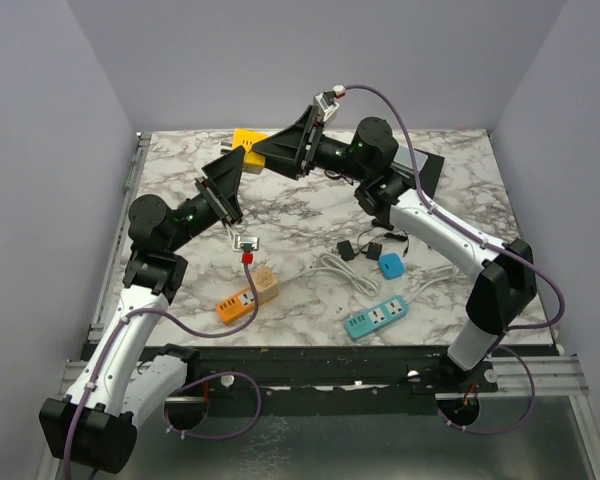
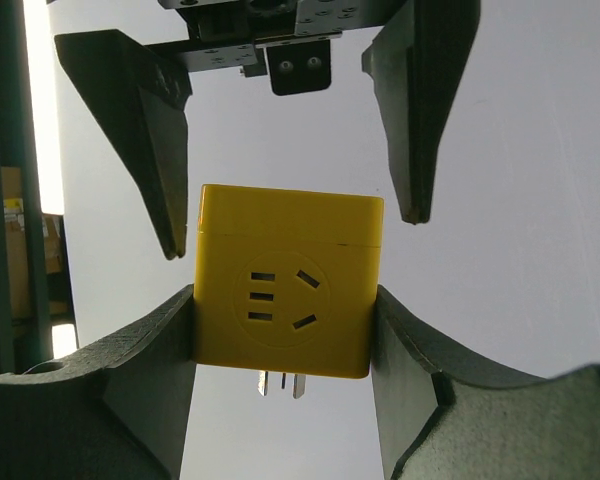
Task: Insert the plug
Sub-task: Pick up the plug from the center of the board, then adjust the socket at the center of the board.
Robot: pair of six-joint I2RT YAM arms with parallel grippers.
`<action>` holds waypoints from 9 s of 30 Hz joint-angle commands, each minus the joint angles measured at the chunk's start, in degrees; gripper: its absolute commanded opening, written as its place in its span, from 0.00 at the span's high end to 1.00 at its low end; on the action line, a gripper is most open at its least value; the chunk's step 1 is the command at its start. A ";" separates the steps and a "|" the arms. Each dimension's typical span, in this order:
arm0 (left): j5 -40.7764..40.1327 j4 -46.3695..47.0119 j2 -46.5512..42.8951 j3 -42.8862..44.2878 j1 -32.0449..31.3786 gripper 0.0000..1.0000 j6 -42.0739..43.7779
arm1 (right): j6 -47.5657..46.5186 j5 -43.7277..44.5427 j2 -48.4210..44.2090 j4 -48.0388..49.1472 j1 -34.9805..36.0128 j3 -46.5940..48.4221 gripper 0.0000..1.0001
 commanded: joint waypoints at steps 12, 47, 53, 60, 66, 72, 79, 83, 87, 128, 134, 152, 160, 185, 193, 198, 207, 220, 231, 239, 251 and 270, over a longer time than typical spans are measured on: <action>-2.15 4.51 1.20 2.44 -2.11 1.00 2.50 | 5.39 1.34 3.40 5.93 0.70 3.56 0.22; 1.66 -32.32 0.40 15.25 -2.90 0.01 -53.55 | -34.85 0.58 -4.36 -28.14 0.13 3.18 0.98; 5.38 -40.35 2.07 16.01 -3.16 0.01 -46.17 | -34.73 0.56 -4.33 -30.64 0.84 3.87 0.98; 3.97 -43.00 3.72 16.24 -3.98 0.01 -40.15 | -36.83 1.55 -2.58 -35.66 2.81 7.27 0.99; 3.49 -43.08 5.06 17.11 -4.64 0.01 -39.22 | -39.11 2.48 -0.34 -39.90 4.41 10.75 0.98; 3.09 -43.08 6.83 19.68 -4.65 0.20 -41.83 | -41.33 4.91 1.16 -44.43 5.34 13.43 0.98; 2.36 -43.26 7.49 19.42 -4.69 0.99 -42.96 | -41.76 6.61 0.39 -43.48 6.43 13.25 0.57; 1.99 -43.26 9.93 22.88 -4.70 1.00 -47.86 | -40.60 11.26 -0.55 -42.94 8.19 12.07 0.12; 3.18 -43.10 10.48 23.82 -4.73 1.00 -51.09 | -38.05 13.99 -1.31 -40.98 8.99 9.40 0.12; 6.13 -42.73 7.25 9.21 -8.95 0.01 -61.91 | -48.93 36.99 -10.15 -68.32 5.14 8.10 0.99; 1.61 -41.62 15.97 8.63 -20.77 0.01 -65.49 | -45.51 43.82 -20.12 -75.34 -2.98 -7.11 0.99; -16.09 -32.80 48.14 21.52 -48.87 0.03 -90.69 | -42.99 53.75 -27.27 -80.15 -14.11 -15.12 0.99; -20.16 -31.67 54.01 21.59 -53.78 0.07 -96.06 | -45.88 55.75 -29.30 -81.24 -17.47 -14.79 0.99; -30.61 -35.75 60.93 22.20 -46.21 0.55 -96.03 | -48.62 52.87 -30.48 -80.60 -18.41 -16.21 0.99; -26.43 -36.75 57.91 20.46 -47.04 0.24 -95.54 | -50.85 43.77 -29.27 -82.35 -18.46 -18.50 0.99; -25.70 -39.79 52.77 21.27 -46.57 0.01 -96.21 | -52.34 41.61 -28.33 -85.03 -18.33 -18.78 0.99; -19.18 -51.08 42.33 23.61 -41.46 0.01 -93.75 | -55.18 33.91 -22.03 -86.46 -17.81 -19.51 0.99; -21.86 -61.65 31.31 13.25 -25.13 0.01 -79.18 | -56.89 28.53 -16.57 -85.62 -15.12 -20.32 0.99; -20.07 -58.72 30.45 5.25 -21.09 0.01 -75.17 | -50.65 42.49 -12.92 -87.28 -6.37 -21.15 0.99; -21.49 -56.92 33.48 2.97 -21.02 0.01 -67.32 | -49.83 45.53 -13.29 -85.59 -5.39 -22.63 0.99; -33.00 -55.06 33.46 3.33 -19.24 0.11 -48.48 | -48.49 42.90 -16.21 -79.06 -3.91 -27.17 0.99; -20.55 -63.79 28.86 18.39 -19.80 0.01 -63.39 | -47.20 43.76 -20.71 -77.71 -3.06 -26.80 0.99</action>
